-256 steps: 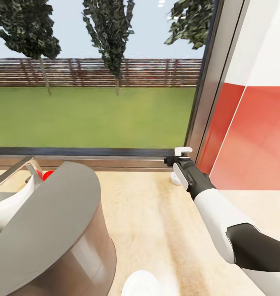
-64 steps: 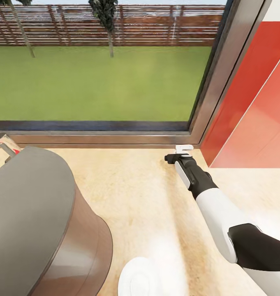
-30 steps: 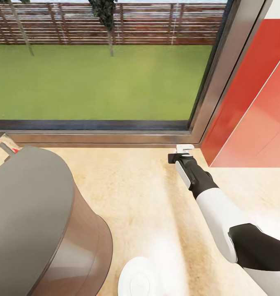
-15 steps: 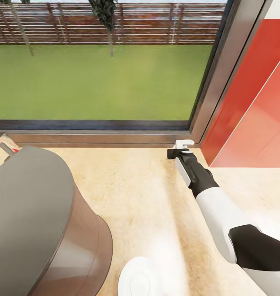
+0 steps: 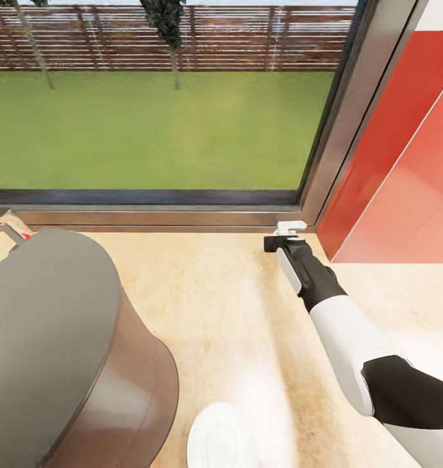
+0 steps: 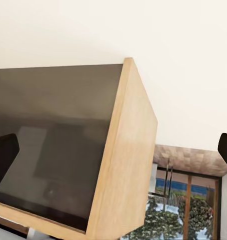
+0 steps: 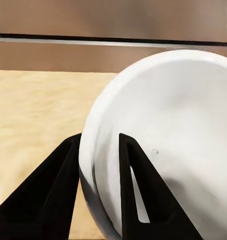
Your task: Set up a coffee station on the kitchen countertop: keep the coffee maker on the countertop, move the bottle of coffee from the kitchen shelf to the counter next to the coffee maker, place a paper coffee filter on top of the coffee maker, put the saucer next to the coffee maker with the coffee cup on the saucer, and place the electric kettle next to the coffee maker.
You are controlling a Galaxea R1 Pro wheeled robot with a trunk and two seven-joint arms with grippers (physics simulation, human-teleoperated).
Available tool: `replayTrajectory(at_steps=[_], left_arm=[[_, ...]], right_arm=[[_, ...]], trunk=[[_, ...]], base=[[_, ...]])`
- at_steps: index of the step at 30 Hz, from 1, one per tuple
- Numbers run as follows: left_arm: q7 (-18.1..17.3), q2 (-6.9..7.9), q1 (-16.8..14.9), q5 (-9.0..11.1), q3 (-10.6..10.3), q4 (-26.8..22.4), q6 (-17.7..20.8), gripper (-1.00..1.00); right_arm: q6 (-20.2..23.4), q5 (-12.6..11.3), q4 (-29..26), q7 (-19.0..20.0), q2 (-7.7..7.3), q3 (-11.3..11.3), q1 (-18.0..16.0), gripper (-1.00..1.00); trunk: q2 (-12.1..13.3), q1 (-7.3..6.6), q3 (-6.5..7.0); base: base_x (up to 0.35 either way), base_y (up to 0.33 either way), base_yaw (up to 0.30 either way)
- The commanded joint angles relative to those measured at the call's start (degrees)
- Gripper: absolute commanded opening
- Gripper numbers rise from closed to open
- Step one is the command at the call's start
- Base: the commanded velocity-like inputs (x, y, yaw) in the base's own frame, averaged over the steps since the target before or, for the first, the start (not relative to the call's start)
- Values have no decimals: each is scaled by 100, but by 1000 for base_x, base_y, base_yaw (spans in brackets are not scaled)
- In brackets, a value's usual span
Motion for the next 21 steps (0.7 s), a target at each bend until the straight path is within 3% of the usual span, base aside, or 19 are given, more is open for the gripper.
replayTrajectory(at_steps=[1,6,21], left_arm=[[13,-1,-1,-60,50,-5,20,100],[13,-1,-1,-59,50,-3,20,100],[13,-1,0,-52,56,-12,20,100]], right_arm=[[18,-62,-50,-52,-4,18,-4,-100],[33,-61,-384,-52,-7,25,-4,-100],[36,-62,-431,-52,-5,27,-4,-100]], trunk=[[-9,1,-1],[-9,1,41],[-9,1,175]], base=[[-248,0,0],[-312,0,0],[-335,0,0]])
